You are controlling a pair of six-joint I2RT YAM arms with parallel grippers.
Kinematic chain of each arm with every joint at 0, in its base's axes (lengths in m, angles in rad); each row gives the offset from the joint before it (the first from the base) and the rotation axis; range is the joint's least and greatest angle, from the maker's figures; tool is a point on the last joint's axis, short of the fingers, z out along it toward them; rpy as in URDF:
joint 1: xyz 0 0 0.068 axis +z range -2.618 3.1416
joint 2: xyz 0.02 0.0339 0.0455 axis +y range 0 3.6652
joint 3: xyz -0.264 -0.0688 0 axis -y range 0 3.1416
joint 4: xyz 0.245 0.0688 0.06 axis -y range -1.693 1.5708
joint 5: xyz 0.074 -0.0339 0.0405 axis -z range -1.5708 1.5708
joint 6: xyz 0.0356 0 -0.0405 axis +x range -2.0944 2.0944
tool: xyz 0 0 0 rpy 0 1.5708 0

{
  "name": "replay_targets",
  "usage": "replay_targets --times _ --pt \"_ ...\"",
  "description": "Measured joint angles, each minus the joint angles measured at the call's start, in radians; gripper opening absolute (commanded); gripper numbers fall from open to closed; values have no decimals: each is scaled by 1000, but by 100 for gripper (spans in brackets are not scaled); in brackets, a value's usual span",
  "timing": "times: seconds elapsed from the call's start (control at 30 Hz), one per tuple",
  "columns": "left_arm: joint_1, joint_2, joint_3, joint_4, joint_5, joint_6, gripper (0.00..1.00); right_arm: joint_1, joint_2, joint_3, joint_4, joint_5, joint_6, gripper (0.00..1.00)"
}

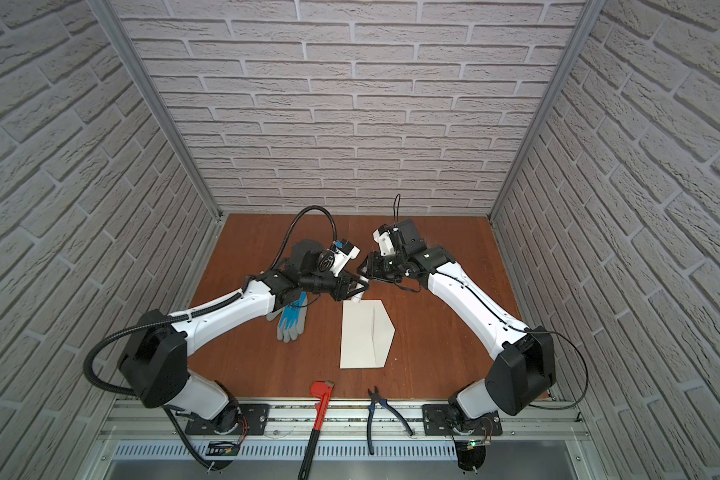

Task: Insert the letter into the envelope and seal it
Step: 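Grasp the glue stick cap with the right gripper above the left gripper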

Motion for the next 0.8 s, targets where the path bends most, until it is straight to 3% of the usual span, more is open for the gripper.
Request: replay_targets --times 0.53,0.8 --pt "0 -26 -51 72 -42 -29 0 0 -21 0 11 13 24 33" --pt "0 -26 -51 82 -44 -42 0 0 -21 0 14 20 27 23"
